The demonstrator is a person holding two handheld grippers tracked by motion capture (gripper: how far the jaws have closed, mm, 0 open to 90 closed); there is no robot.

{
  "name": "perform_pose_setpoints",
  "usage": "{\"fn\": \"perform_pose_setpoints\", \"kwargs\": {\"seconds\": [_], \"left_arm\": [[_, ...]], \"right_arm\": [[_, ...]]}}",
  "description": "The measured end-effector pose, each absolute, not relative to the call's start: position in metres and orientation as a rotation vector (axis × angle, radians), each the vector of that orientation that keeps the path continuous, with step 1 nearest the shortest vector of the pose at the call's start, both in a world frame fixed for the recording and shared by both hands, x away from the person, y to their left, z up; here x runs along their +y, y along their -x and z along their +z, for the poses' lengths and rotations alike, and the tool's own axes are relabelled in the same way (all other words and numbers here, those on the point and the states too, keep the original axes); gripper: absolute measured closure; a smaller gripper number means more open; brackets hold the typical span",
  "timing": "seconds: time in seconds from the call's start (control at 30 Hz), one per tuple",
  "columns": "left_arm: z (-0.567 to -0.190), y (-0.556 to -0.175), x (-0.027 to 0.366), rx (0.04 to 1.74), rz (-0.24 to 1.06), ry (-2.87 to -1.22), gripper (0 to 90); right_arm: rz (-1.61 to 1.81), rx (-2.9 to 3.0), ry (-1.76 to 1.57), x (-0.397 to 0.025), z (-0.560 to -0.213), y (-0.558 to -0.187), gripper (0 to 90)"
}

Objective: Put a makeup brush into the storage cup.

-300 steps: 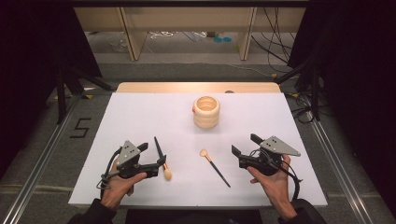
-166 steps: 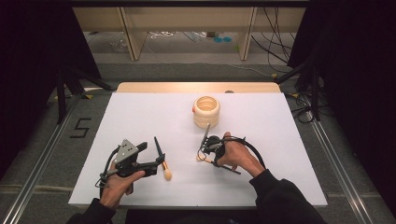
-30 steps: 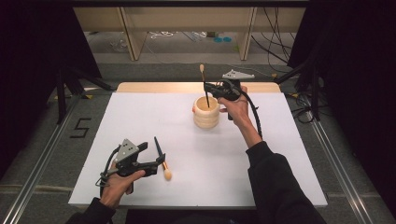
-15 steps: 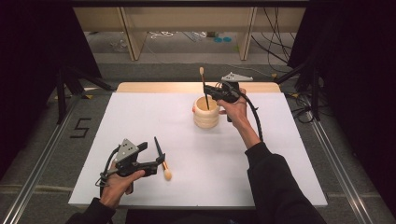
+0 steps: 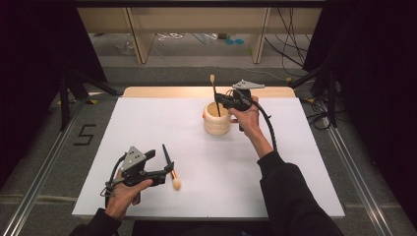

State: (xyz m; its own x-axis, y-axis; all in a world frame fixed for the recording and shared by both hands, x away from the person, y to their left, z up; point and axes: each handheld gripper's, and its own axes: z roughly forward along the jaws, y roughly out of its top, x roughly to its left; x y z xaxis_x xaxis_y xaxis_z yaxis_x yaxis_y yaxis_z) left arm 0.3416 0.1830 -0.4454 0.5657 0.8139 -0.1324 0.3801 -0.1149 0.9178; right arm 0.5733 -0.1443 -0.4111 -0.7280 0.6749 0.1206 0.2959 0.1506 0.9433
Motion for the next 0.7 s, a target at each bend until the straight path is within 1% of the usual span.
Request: {"fn": "perform_pose_setpoints", "kwargs": {"seconds": [0.07,0.27,0.43,0.6,0.7], "left_arm": [[-0.445,-0.342,0.183,0.999,0.503,-1.719,16.6],[-0.445,-0.342,0.184,0.994,0.503,-1.718,16.6],[-0.445,-0.342,0.184,0.994,0.499,-1.717,16.6],[-0.445,-0.342,0.184,0.995,0.502,-1.718,16.6],[-0.445,-0.342,0.185,0.994,0.502,-1.717,16.6]], "right_arm": [[1.601,2.108,-0.962,-0.144,-0.412,-0.573,80.8],[1.558,2.102,-1.006,-0.147,-0.411,-0.573,62.9],[1.534,2.097,-1.036,-0.151,-0.407,-0.570,49.6],[1.496,2.092,-1.049,-0.154,-0.400,-0.565,39.8],[1.478,2.103,-1.048,-0.155,-0.396,-0.559,35.9]]}}
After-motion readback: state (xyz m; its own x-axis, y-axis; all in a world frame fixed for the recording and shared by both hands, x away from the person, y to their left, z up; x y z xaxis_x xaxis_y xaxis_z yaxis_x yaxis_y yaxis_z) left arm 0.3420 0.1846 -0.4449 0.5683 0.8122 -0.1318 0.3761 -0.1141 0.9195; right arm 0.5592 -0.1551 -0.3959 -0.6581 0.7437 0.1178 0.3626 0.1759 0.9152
